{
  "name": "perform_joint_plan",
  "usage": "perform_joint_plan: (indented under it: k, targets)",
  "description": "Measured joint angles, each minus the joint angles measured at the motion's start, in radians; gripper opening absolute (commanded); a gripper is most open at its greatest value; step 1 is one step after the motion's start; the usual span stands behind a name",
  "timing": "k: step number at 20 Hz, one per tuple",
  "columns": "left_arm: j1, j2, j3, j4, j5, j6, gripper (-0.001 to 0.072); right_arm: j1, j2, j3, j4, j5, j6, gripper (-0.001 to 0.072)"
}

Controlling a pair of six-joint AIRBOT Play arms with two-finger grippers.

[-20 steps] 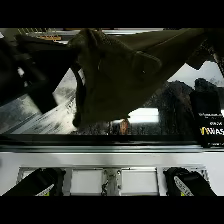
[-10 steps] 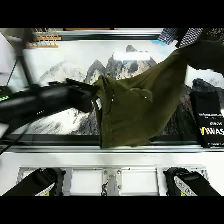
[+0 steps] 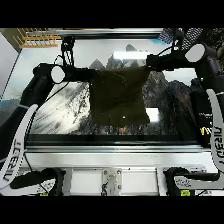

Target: Fold the clothes and pants, and hang the long-sleeved shirts on hangers.

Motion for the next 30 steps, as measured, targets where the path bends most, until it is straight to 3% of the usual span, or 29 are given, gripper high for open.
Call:
perform_joint_plan:
  k: [4, 8, 17, 24, 25, 26, 27, 30]
  targets:
    - [0.029, -0.074, 0.050, -0.003, -0.080, 0.064, 0.0021, 0.005, 0.019, -0.048, -0.051, 0.037, -0.031, 0.0014]
    - [-0.006, -0.002, -0.100, 0.016, -0.098, 0.109, 0.0021, 0.015, 0.140, -0.264, -0.100, 0.071, -0.041, 0.0015]
    - [-0.206, 0.136, -0.586, 0.040, 0.059, 0.132, 0.0021, 0.064, 0.323, -0.817, -0.120, -0.047, -0.047, 0.0015]
    - [-0.318, 0.105, -0.665, 0.038, 0.062, 0.135, 0.0023, 0.085, 0.325, -0.943, -0.116, -0.114, -0.047, 0.0032]
    - [-0.322, 0.114, -0.669, 0.034, 0.048, 0.135, 0.0194, 0.085, 0.325, -0.946, -0.113, -0.117, -0.047, 0.0176]
    - [-0.322, 0.130, -0.671, 0.035, 0.027, 0.135, 0.0476, 0.085, 0.326, -0.947, -0.109, -0.116, -0.047, 0.0463]
    - [-0.319, 0.155, -0.673, 0.034, 0.011, 0.134, 0.0574, 0.084, 0.326, -0.941, -0.105, -0.110, -0.047, 0.0663]
    - [-0.293, 0.256, -0.655, 0.032, -0.038, 0.132, 0.0574, 0.061, 0.335, -0.883, -0.095, -0.045, -0.047, 0.0664]
